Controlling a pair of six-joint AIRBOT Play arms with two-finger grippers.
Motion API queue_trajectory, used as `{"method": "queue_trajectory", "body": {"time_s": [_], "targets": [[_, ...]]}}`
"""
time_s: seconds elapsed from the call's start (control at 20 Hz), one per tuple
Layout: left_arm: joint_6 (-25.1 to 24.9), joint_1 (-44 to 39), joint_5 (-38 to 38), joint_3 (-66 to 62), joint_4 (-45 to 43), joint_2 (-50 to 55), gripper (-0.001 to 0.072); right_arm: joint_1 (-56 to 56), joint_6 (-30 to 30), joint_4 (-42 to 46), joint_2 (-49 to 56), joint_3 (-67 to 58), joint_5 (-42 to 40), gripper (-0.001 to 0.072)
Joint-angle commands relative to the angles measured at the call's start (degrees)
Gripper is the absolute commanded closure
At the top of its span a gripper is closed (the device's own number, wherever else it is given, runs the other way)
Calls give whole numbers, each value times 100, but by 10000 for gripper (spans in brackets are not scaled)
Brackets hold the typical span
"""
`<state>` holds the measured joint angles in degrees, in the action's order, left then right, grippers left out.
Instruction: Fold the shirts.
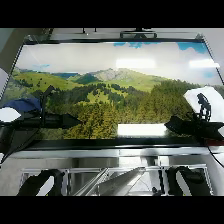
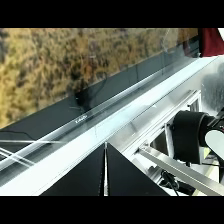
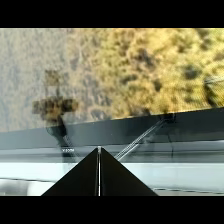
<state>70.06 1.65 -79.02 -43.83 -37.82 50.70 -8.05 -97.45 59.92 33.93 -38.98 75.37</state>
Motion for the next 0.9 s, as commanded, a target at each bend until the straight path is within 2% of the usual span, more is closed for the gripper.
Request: {"method": "queue_trajectory", "body": {"time_s": [0.0,0.25,0.3,0.35,0.4,0.55,0.6,0.65,0.85], "targets": [[4,4,2,2,2,-4,704,4,0,-2,-4,2,4,691],[4,4,103,0,-9,-4,703,4,0,0,-4,2,4,691],[4,7,208,0,-15,-4,685,4,0,-2,-4,2,4,692],[7,7,299,0,-15,-4,450,4,0,0,-4,2,4,691],[7,7,385,-4,-17,-4,359,4,0,-2,-4,2,4,691],[24,13,391,-442,-846,114,359,4,0,-2,-4,2,4,691],[157,13,302,-704,-1307,216,300,4,-2,-2,-4,2,4,691],[387,13,181,-997,-1770,356,-13,4,0,-2,-4,2,4,691],[981,15,-98,-2052,-2844,1027,-13,4,-2,-2,-4,2,4,691]]}}
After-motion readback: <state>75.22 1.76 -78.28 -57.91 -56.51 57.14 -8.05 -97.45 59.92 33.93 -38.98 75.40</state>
